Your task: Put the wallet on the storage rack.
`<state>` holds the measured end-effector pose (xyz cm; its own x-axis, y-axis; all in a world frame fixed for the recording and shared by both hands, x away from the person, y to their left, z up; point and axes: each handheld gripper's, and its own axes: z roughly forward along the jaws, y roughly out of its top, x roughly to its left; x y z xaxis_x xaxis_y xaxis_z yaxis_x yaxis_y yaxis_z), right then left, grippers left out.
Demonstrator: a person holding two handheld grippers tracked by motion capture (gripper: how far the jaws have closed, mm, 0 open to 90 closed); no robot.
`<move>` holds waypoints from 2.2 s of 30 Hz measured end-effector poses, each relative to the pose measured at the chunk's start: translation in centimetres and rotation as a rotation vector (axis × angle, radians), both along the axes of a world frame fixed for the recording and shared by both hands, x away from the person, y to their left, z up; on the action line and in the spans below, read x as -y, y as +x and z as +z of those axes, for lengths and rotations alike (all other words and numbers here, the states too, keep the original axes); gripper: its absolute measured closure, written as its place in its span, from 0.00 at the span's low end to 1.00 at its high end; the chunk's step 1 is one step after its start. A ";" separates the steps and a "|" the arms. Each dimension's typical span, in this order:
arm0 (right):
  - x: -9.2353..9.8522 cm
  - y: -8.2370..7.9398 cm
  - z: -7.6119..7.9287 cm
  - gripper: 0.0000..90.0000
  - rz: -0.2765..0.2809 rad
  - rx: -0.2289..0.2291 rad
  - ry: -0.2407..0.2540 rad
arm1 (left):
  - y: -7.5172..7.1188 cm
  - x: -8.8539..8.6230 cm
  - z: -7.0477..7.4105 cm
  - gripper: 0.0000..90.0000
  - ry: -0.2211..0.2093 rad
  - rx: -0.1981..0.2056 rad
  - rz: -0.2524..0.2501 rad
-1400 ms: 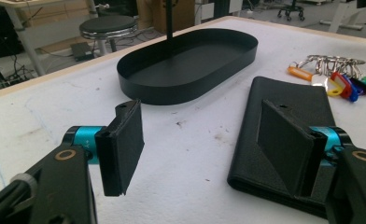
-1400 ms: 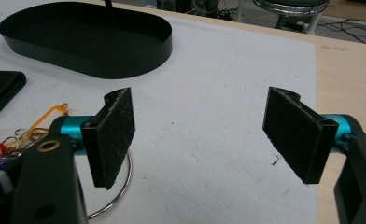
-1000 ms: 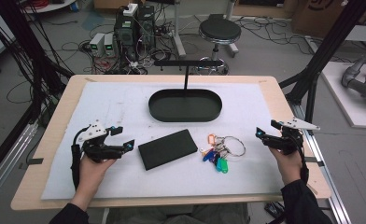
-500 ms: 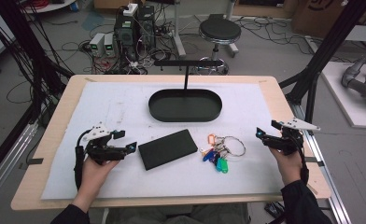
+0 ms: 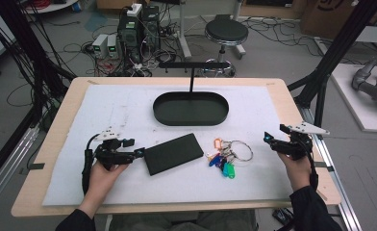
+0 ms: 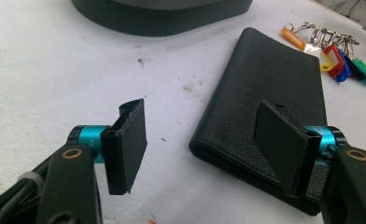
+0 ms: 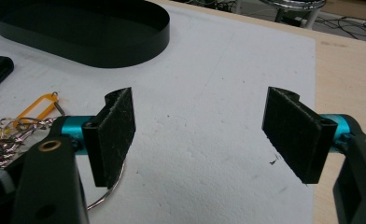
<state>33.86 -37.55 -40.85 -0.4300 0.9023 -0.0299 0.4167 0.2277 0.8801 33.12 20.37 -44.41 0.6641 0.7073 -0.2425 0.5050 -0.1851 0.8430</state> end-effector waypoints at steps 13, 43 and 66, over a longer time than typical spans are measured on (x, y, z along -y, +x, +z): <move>0.0 0.0 0.0 0.29 -0.002 -0.001 -0.007 | 1.6 1.7 -0.7 0.46 0.013 -0.155 0.016; -0.6 -0.3 0.4 0.30 0.006 0.029 0.016 | 0.0 1.6 0.7 0.84 -0.042 0.013 -0.065; -8.5 2.2 1.2 0.30 0.417 0.085 0.163 | -3.2 2.7 3.8 0.86 0.022 0.374 -0.267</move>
